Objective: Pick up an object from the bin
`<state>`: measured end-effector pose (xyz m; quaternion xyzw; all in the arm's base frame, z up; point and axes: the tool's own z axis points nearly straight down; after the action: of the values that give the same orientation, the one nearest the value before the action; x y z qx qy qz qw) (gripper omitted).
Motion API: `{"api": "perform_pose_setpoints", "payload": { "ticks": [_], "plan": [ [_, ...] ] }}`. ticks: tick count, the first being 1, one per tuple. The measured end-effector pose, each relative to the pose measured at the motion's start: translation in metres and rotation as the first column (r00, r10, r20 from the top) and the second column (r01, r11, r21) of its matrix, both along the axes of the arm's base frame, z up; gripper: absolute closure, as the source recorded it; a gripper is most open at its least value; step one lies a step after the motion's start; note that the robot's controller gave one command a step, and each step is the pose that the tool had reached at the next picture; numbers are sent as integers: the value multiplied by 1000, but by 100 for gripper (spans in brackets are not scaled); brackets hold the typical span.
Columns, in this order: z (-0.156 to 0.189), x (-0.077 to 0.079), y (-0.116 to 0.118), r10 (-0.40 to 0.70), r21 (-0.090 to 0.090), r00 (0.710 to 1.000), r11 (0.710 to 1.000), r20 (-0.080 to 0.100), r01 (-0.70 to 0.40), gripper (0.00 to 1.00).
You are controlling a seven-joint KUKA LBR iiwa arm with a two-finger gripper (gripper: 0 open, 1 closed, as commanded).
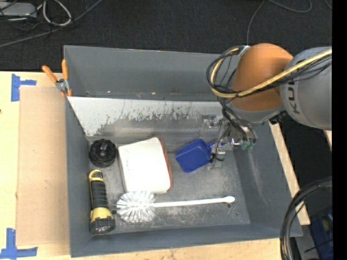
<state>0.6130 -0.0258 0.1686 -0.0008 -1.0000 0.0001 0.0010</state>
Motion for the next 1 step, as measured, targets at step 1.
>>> {"api": "perform_pose_setpoints", "payload": {
  "ticks": [1],
  "plan": [
    [0, 0, 0, 0, 0, 1000, 1000, 0, 0, 0]
  ]
}}
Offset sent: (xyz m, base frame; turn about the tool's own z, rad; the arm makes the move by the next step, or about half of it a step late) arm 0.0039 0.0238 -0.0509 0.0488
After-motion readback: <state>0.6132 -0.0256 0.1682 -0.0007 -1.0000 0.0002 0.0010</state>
